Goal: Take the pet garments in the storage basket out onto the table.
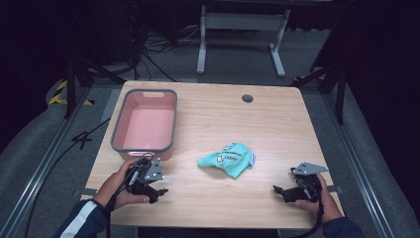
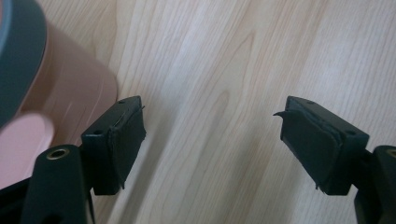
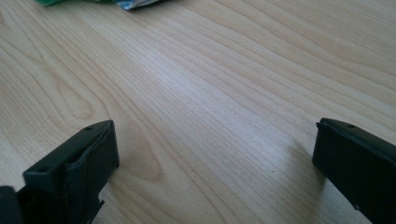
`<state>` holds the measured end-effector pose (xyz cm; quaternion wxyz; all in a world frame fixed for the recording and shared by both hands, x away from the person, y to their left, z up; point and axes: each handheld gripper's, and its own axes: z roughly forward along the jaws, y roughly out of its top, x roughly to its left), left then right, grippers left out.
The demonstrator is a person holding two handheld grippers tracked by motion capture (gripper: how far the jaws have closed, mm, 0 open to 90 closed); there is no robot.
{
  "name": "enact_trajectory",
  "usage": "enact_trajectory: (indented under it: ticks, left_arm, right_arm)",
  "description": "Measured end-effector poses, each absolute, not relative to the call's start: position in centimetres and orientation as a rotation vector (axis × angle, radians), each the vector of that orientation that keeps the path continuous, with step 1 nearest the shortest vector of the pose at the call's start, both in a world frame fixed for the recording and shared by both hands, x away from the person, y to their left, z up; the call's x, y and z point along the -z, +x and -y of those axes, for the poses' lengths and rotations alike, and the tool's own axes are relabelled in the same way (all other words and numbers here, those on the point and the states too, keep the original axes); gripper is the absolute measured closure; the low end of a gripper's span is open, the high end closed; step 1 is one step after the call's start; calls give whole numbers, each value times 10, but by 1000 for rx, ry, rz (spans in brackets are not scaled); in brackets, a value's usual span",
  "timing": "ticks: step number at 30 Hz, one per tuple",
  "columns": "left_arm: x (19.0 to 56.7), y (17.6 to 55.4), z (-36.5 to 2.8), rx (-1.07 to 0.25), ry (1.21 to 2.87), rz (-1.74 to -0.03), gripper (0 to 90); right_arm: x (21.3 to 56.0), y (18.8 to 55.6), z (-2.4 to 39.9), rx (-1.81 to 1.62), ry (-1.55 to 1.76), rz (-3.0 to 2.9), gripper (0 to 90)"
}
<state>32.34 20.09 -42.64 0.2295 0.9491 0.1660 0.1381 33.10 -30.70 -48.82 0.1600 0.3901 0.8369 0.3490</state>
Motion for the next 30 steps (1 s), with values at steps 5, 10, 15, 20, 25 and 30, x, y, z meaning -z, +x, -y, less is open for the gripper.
enact_trajectory:
  ticks: [5, 10, 15, 20, 25, 30]
  left_arm:
    - [432, 322, -215, -387, 2608, -495, 220]
    - [436, 321, -228, -377, 2587, -528, 219]
    - [441, 318, -241, -372, 2563, -584, 215]
    - [448, 317, -255, -357, 2545, -629, 211]
    - [458, 317, -273, -347, 2462, -702, 193]
    - [469, 316, -290, -309, 2398, -753, 192]
  right_arm:
    - [488, 331, 307, -997, 1114, -2391, 6]
    - [488, 331, 307, -997, 1116, -2390, 6]
    - [488, 331, 307, -997, 1116, -2390, 6]
    - [488, 331, 307, -997, 1115, -2390, 6]
    - [488, 331, 307, -997, 1115, -2390, 6]
    - [488, 331, 307, -997, 1115, -2390, 6]
